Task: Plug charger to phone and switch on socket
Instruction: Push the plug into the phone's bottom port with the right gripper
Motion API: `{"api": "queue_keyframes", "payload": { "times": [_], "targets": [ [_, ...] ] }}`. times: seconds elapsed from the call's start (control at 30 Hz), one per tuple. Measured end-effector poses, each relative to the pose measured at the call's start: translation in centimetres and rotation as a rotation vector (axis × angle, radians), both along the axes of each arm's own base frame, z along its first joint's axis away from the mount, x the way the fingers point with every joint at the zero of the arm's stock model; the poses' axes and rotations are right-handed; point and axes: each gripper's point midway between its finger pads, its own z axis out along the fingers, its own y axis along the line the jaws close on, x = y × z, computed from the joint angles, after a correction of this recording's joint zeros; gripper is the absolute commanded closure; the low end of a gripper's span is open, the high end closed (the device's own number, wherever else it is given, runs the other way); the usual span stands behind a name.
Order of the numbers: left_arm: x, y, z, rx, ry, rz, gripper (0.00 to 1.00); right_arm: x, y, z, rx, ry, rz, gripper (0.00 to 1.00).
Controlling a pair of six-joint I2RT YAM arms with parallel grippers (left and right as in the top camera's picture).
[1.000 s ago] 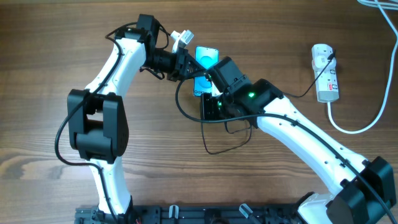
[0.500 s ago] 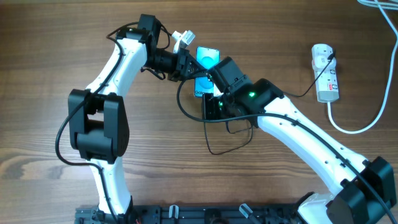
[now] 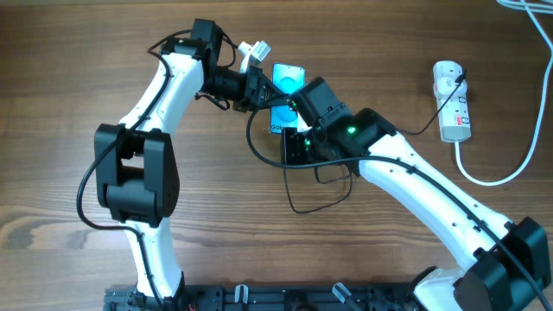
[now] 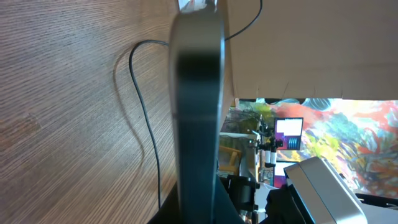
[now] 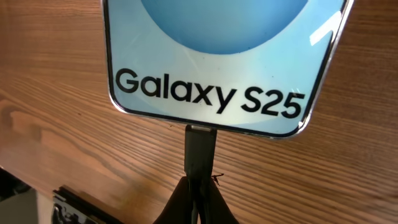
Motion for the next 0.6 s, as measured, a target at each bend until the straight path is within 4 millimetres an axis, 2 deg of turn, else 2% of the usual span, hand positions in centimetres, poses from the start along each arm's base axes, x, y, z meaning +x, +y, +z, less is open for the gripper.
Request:
{"api": "queue_keyframes", "payload": {
  "times": [0.6],
  "targets": [
    [0.09, 0.85, 0.08, 0.022, 0.018, 0.015, 0.96, 0.46, 0.67, 0.21, 0.028, -0.037, 0.033, 0.95]
  ]
}}
